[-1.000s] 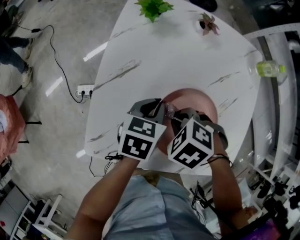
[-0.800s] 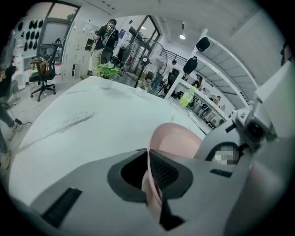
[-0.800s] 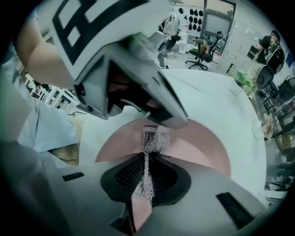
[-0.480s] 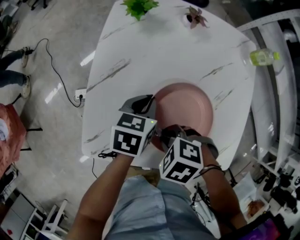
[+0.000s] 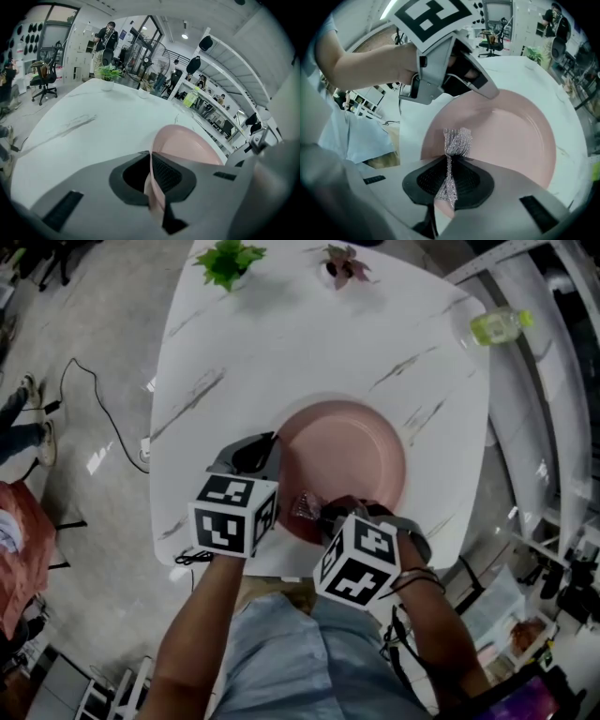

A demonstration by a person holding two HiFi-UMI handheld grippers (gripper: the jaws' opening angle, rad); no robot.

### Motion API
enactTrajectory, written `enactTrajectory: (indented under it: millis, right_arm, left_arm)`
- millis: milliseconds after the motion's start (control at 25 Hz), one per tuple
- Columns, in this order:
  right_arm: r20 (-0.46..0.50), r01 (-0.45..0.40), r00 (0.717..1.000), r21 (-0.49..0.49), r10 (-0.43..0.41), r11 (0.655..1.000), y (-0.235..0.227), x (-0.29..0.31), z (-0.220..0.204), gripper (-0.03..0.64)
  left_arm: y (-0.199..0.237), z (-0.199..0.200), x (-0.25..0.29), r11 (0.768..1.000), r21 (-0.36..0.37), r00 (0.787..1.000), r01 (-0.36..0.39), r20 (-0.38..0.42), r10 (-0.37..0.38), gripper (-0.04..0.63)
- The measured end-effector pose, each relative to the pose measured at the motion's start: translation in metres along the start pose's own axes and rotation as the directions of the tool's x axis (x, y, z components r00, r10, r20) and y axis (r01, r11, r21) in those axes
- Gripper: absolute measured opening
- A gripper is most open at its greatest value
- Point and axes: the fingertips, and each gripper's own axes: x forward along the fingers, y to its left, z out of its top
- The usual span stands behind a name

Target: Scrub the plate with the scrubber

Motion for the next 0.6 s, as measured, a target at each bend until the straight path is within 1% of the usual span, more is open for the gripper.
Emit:
enactTrajectory:
  millis: [160,240,600]
  right_arm:
    - [-0.028,0.054,0.998,0.151,-0.050,0.987,-0.021,-0.006,-0.019,0.055]
    - [-0.032,0.073,0.997,0.198,-0.068,0.978,-0.033,-0.010,-0.027,0.055]
    - [-0.057,0.160,0.987,0.288,-0.150,0.944,-0.081,-0.023,-0.045,0.057]
  left_arm:
    - [0.000,0.000,0.000,1.000,0.001,1.000,-0.003,-0.004,0.003,0.014]
    - [0.000,-0.001,-0.001,1.000,0.000,1.000,-0.004,-0.006,0.004,0.015]
    - [-0.002,0.000,0.000,1.000,-0.003,1.000,-0.001,-0.008,0.001,0.014]
